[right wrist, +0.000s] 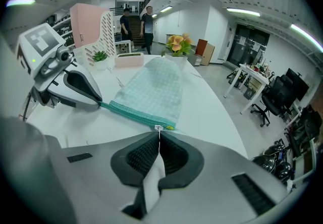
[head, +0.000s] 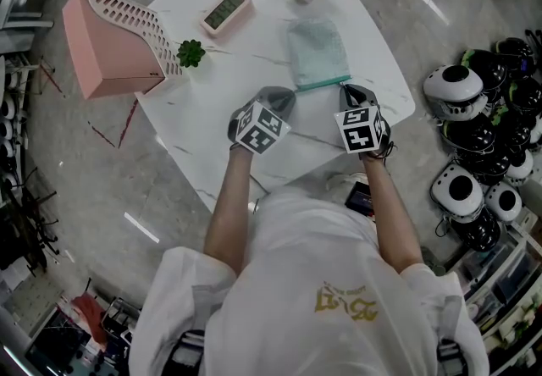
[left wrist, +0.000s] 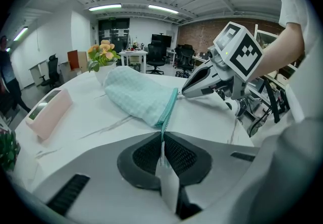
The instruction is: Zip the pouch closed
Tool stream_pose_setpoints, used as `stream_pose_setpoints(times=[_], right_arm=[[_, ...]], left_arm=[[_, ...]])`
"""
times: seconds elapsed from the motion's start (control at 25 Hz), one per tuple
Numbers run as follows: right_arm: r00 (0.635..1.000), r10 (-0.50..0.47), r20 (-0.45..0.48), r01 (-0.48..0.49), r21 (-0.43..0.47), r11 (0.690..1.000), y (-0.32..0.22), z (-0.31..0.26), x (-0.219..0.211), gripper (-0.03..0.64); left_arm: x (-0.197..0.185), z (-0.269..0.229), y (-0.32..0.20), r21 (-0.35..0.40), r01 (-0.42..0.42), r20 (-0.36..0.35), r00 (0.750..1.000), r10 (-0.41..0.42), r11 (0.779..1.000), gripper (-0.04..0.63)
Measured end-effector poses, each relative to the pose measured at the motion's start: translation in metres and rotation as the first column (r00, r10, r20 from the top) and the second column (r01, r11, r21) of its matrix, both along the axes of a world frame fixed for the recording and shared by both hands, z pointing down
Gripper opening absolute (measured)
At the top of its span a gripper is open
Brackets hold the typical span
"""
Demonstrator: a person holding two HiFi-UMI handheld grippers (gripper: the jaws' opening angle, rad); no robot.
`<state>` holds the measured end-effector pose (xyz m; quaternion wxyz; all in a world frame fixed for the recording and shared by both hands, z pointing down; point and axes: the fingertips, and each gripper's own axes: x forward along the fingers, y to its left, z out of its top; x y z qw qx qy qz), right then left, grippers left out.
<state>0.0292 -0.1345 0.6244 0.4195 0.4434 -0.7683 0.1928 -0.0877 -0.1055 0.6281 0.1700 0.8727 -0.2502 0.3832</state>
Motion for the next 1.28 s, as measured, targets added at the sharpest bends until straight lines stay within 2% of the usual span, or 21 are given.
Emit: stream_pose_setpoints(times=[0.16, 0.28, 0.36, 0.44, 0.56, 0.72, 0.92, 1.12, 1.28], right_arm=[[0.998, 0.041, 0.042, -0.041, -0.007, 0.999, -0.001, -0.003, 0.002, 0.028], [0.997, 0.059, 0.058, -0.059, -0.002, 0.998, -0.002, -0.007, 0.002, 0.032], [0.995, 0.061, 0.082, -0.061, -0.006, 0.998, 0.0, -0.011, 0.001, 0.04], [0.994, 0.058, 0.097, -0.059, 0.004, 0.998, 0.002, -0.016, 0.003, 0.054], [0.988, 0.083, 0.129, -0.087, 0.028, 0.996, 0.003, -0.033, 0.011, 0.049], [0.974, 0.109, 0.196, -0.126, 0.077, 0.989, 0.009, -0.062, 0.025, 0.014], [0.953, 0.034, 0.3, -0.075, 0.126, 0.989, 0.019, -0.1, 0.024, 0.012], [0.912, -0.051, 0.406, -0.021, 0.171, 0.985, 0.036, -0.136, 0.023, 0.012], [0.9, -0.134, 0.414, 0.05, 0.208, 0.977, 0.057, -0.153, 0.032, 0.012]], left_arm=[[-0.005, 0.001, -0.002, 0.006, 0.036, 0.001, 0.999, -0.036, 0.999, 0.04], [-0.009, 0.002, -0.004, 0.013, 0.081, 0.013, 0.997, -0.081, 0.997, 0.084], [-0.012, -0.002, -0.006, 0.017, 0.13, -0.005, 0.992, -0.13, 0.991, 0.122], [-0.014, -0.008, -0.009, 0.023, 0.188, -0.039, 0.982, -0.187, 0.982, 0.133], [-0.015, -0.021, -0.009, 0.054, 0.245, -0.06, 0.968, -0.242, 0.968, 0.122], [-0.008, -0.052, -0.006, 0.116, 0.319, -0.119, 0.945, -0.306, 0.941, 0.059], [0.003, -0.095, 0.003, 0.164, 0.446, -0.203, 0.888, -0.412, 0.88, 0.018], [0.022, -0.128, 0.024, 0.135, 0.549, -0.285, 0.819, -0.499, 0.825, 0.017], [0.04, -0.153, 0.05, 0.11, 0.63, -0.356, 0.747, -0.561, 0.768, 0.017]])
